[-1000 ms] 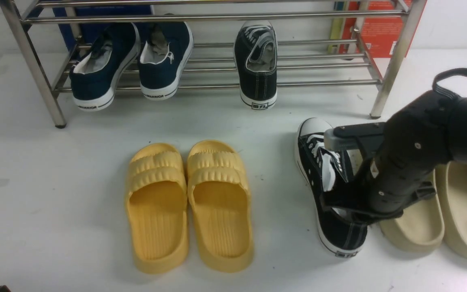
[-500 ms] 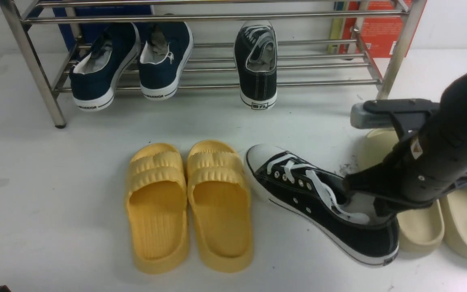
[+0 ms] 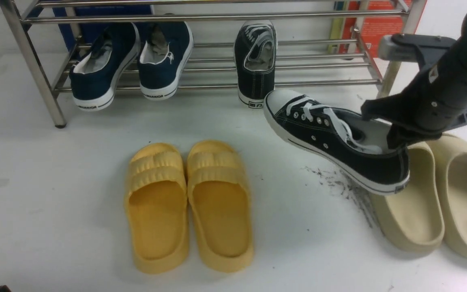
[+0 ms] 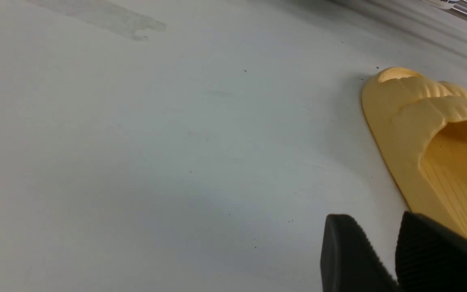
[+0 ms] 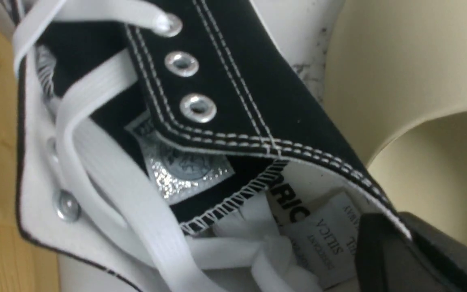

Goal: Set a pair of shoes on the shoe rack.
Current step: Use the right arm to put a shoe into the shoe rack

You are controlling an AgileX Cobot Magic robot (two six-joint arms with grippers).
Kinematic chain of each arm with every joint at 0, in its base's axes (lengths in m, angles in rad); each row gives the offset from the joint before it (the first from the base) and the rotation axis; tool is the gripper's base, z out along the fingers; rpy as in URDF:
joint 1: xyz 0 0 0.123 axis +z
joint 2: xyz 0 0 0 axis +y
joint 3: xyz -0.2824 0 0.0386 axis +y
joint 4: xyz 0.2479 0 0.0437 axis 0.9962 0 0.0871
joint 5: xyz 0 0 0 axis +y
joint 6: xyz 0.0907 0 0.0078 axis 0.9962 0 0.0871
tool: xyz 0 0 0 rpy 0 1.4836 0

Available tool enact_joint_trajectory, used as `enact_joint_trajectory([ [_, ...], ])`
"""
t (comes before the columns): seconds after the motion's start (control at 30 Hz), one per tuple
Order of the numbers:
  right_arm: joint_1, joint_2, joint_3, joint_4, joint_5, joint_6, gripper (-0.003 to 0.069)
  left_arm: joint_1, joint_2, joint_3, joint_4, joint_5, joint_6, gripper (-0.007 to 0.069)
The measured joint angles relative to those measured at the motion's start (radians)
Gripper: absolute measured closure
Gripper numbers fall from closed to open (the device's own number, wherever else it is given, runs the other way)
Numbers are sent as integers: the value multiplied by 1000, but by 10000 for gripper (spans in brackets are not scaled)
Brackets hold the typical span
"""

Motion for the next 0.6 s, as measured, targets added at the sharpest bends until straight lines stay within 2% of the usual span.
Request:
enact_joint_trajectory([
  [0.2,-52,54,-95,115,65,-140,636,0,0,0,0,0,0,414],
  [0.33,-72,50,-133,134,158,-216,633,0,0,0,0,0,0,407],
  [0.6,-132,46,-144,122,234,-237,633,0,0,0,0,0,0,403],
])
